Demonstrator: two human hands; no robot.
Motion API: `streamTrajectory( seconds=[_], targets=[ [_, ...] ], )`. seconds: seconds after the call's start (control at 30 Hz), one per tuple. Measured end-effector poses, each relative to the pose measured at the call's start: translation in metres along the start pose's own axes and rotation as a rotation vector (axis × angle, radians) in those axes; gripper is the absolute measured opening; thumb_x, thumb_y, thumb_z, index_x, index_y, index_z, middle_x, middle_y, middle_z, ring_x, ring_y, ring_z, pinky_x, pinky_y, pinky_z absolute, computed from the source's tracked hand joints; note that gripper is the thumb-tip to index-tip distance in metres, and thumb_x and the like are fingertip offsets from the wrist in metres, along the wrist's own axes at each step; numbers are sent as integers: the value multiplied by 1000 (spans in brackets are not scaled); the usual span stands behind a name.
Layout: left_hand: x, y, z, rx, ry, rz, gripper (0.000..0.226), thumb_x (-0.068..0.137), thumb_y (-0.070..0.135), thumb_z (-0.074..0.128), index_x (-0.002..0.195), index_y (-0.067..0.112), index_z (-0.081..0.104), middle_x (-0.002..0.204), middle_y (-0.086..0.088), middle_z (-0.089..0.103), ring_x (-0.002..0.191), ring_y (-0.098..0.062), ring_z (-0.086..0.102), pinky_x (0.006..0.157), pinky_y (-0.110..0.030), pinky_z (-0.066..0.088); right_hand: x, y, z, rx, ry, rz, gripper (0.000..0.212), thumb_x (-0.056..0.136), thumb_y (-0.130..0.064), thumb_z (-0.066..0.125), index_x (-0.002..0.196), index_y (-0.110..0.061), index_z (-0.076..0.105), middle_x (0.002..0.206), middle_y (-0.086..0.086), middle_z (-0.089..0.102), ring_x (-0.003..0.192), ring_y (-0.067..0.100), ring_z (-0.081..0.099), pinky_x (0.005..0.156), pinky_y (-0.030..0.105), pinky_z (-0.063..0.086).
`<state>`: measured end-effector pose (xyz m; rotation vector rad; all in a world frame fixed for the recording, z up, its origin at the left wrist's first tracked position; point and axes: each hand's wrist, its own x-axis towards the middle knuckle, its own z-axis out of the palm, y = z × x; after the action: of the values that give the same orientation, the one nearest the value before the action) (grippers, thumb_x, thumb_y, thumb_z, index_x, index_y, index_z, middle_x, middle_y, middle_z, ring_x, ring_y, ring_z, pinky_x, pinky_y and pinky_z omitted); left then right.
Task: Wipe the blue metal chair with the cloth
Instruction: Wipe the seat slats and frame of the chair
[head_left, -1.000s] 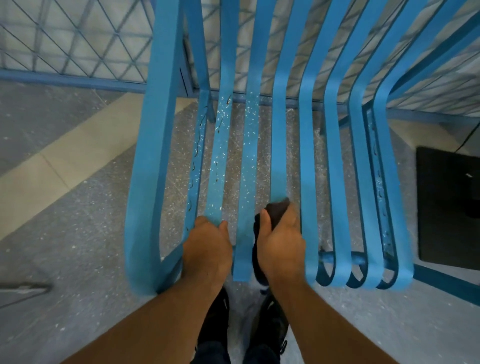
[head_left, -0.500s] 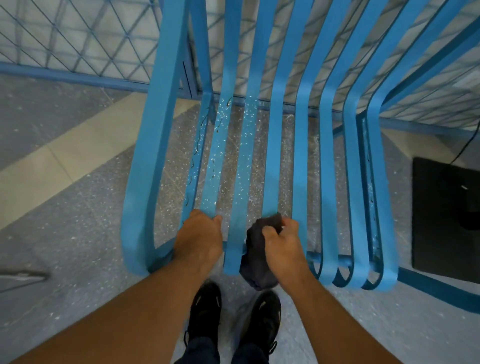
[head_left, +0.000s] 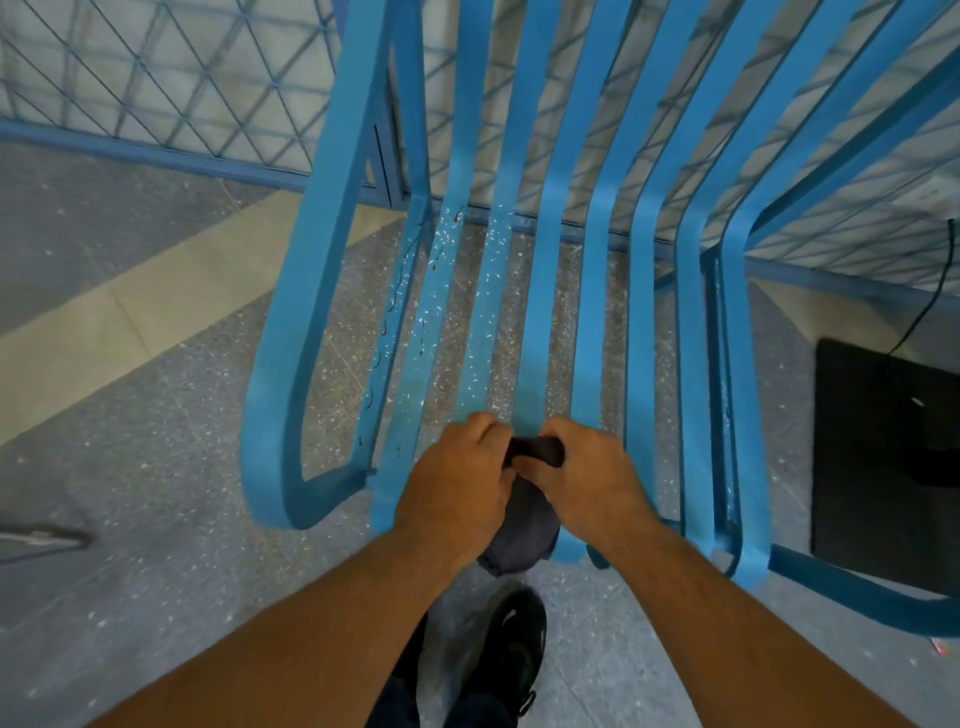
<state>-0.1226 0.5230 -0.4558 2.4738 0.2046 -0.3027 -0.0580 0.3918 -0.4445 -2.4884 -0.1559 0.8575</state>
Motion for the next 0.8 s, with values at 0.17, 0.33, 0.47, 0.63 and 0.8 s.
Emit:
streamTrajectory(
  seconds=[0.17,0.33,0.47,0.63,0.8],
  targets=[
    [0,5,6,-20,-105,35,43,92,28,60,133,24,50,150,11,33,125,-17,38,106,-32,35,-11,15,-28,99,-217,-82,26,78,-7,70,92,-27,62,82,-3,66,77,15,63,73,34,55],
    [0,6,3,26,-124,78,18,86,34,60,100,21,59,140,9,45,130,-16,32,107,-38,32,-32,23,-34,95,-42,-192,20,81,-13,75,78,-28,61,85,-10,59,82,1,55,69,12,43],
    [-18,6,-12,-112,-143,-2,14,81,32,61,76,26,49,79,7,53,81,-14,51,69,-30,45,-48,23,-30,229,-41,-155,19,81,-12,74,75,-19,58,106,-19,57,95,-12,52,81,8,39],
    [-51,2,-45,-204,-145,-134,17,86,29,65,79,29,50,69,7,56,64,-7,55,53,-19,42,-68,6,-26,347,-91,-23,20,84,-19,73,77,-21,55,61,-8,54,55,3,47,51,18,42],
    [-48,-4,-68,-214,-84,-208,16,88,30,64,81,31,50,71,10,58,68,-3,57,61,-20,50,-67,-25,-24,374,-54,-3,15,86,-26,71,85,-21,56,72,-2,59,59,1,52,50,14,43]
  ],
)
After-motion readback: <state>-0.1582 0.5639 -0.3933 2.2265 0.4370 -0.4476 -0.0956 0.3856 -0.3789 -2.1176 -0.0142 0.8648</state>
